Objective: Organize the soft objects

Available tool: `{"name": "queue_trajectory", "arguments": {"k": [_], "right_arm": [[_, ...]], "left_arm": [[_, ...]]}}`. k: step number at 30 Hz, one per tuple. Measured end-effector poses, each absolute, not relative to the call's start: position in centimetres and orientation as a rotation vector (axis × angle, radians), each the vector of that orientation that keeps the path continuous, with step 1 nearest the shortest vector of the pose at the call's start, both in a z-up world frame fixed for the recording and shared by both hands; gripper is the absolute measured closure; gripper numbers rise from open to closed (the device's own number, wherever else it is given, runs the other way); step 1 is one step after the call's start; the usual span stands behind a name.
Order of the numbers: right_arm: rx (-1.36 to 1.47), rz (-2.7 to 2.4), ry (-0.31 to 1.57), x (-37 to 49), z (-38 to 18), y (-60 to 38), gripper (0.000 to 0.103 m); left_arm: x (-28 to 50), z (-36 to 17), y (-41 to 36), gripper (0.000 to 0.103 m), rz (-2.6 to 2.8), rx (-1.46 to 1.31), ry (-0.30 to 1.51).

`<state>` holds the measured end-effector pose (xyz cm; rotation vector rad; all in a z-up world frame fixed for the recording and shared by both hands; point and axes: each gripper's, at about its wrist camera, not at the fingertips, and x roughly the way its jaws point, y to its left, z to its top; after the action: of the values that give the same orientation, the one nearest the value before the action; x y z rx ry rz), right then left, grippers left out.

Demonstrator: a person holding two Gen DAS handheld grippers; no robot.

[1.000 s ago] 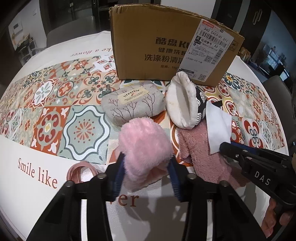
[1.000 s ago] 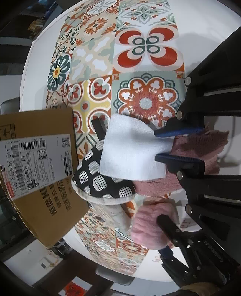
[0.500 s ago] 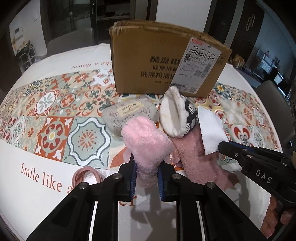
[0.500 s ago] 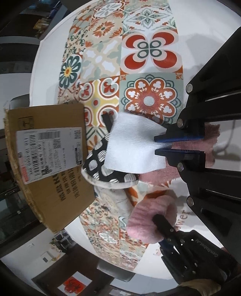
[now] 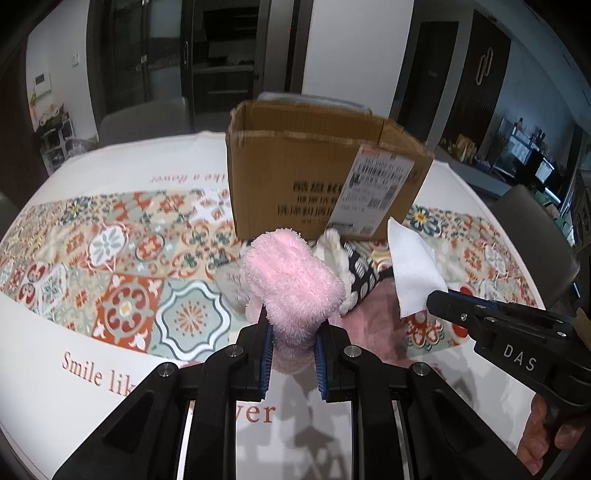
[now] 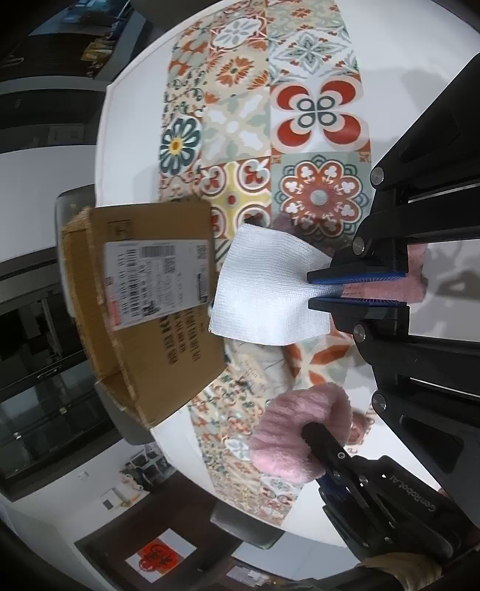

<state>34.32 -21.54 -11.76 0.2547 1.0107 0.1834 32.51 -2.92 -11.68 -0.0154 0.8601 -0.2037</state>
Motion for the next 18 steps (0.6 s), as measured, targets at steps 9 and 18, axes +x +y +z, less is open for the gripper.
{"name": "queue_trajectory", "arguments": {"k": [9,18], "right_arm": [[0.246,0.191,0.897,33.7,-7.6,-21.1,0.094],[0.244,0.191,0.783,33.2,-3.6,-21.0,0.094]], "left_arm": [[32.1,-7.6,-2.5,0.083,-0.217,-0.014,0.743],[32.3,-4.1,-2.3,0.083,-0.245,-0.027,0.645]]}}
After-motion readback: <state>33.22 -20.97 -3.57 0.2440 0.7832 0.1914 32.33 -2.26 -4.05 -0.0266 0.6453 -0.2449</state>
